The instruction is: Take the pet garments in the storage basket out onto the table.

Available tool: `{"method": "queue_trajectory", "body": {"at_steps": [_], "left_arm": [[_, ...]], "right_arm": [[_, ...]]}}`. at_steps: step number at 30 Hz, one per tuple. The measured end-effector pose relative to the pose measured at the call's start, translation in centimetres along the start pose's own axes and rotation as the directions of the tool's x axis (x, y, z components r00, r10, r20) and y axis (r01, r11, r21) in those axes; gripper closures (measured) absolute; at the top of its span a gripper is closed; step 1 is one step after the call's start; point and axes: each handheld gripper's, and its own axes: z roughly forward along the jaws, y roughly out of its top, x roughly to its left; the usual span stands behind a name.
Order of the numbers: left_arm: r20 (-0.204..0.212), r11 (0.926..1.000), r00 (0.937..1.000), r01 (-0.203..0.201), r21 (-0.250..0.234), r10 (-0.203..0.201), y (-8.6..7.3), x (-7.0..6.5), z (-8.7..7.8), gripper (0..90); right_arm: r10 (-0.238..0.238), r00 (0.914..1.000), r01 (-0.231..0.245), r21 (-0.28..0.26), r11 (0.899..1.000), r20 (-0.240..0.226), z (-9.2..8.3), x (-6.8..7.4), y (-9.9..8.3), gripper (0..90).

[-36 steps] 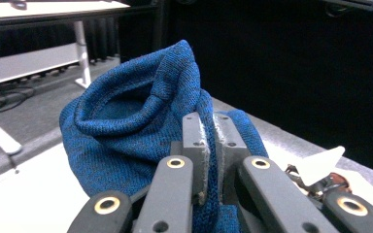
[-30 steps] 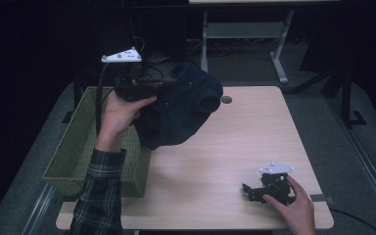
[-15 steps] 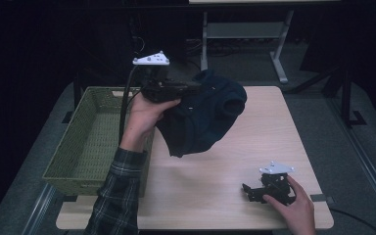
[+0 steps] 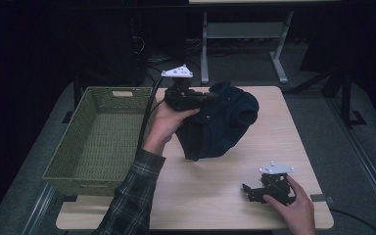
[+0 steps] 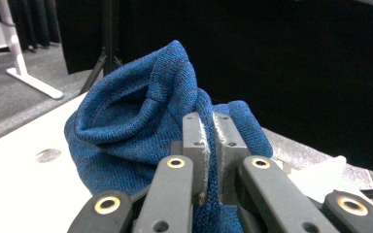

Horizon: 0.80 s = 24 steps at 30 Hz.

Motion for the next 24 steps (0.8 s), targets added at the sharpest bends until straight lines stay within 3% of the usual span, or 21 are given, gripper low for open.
{"method": "queue_trajectory", "body": {"at_steps": [5,13,24], "left_arm": [[0.01,0.9997,0.9998,0.014,0.021,-0.014,-1.1,0.4,2.0,85.7],[0.012,0.995,0.9993,0.033,0.094,-0.034,-3.4,1.1,4.9,85.5],[0.009,0.9797,0.9975,0.067,0.189,-0.07,-6.4,1.8,8.3,85.1]], "right_arm": [[0.0,1.0,0.0,0.0,1.0,0.0,0.0,0.0,0.0,0.5],[-0.001,1.0,0.001,-0.001,1.0,-0.001,0.0,0.0,0.0,0.5],[-0.001,1.0,0.001,0.001,1.0,-0.001,0.0,0.0,0.0,0.5]]}}
